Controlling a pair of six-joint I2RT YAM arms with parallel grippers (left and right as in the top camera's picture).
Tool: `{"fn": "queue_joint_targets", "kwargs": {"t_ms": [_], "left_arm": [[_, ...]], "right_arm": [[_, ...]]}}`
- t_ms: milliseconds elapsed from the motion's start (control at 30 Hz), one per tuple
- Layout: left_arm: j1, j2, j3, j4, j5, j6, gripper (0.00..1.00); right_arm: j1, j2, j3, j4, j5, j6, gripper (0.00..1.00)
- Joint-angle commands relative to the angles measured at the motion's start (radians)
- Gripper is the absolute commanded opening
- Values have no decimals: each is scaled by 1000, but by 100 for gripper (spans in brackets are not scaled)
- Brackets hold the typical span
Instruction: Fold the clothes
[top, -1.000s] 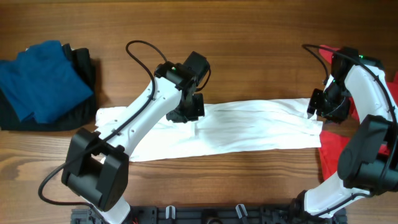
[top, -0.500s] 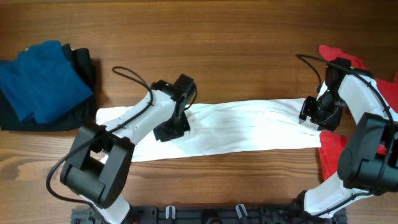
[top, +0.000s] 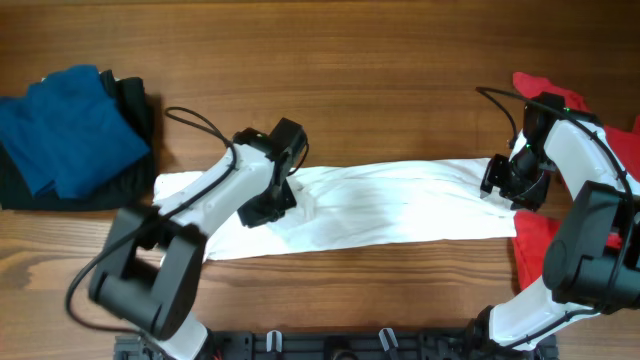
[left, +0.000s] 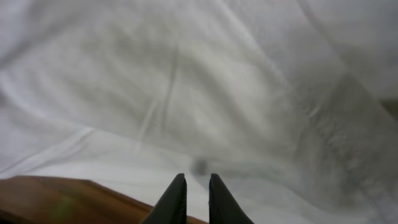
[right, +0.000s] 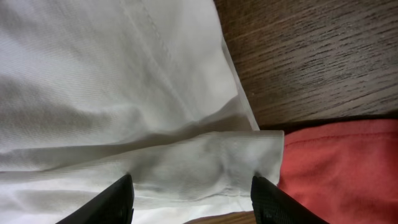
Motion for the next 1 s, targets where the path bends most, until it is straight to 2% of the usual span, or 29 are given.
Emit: {"fn": "queue_joint_targets", "kwargs": {"t_ms": [0,33,200,400,567,733,867,967], "left_arm": [[69,-121,-1,-16,-97,-29,17],[90,-130,-1,-22,-96,-29,21],[177,-123,-33,-26,-98,-21,24],[274,-123,-160,55,-95,-17,32],[319,-123,-254,135,-100,9,33],[358,-117,-320,281,-109,12,36],[381,-73,-335,438,-157,119,36],[407,-51,-334,496,-195,168,36]], "right_arm": [[-2,-20,-3,3,-20,-11,61],[-2,-20,-3,3,-21,-11,61],[-2,-20,-3,-2,-21,-11,61],[-2,-20,-3,-21,-20,-13,62],[-2,-20,-3,-26,-20,-14,62],[-2,-20,-3,-31,-20,-13,62],[-2,-20,-3,-35,-20,-13,63],[-2,-20,-3,-34,-20,-13,63]]}}
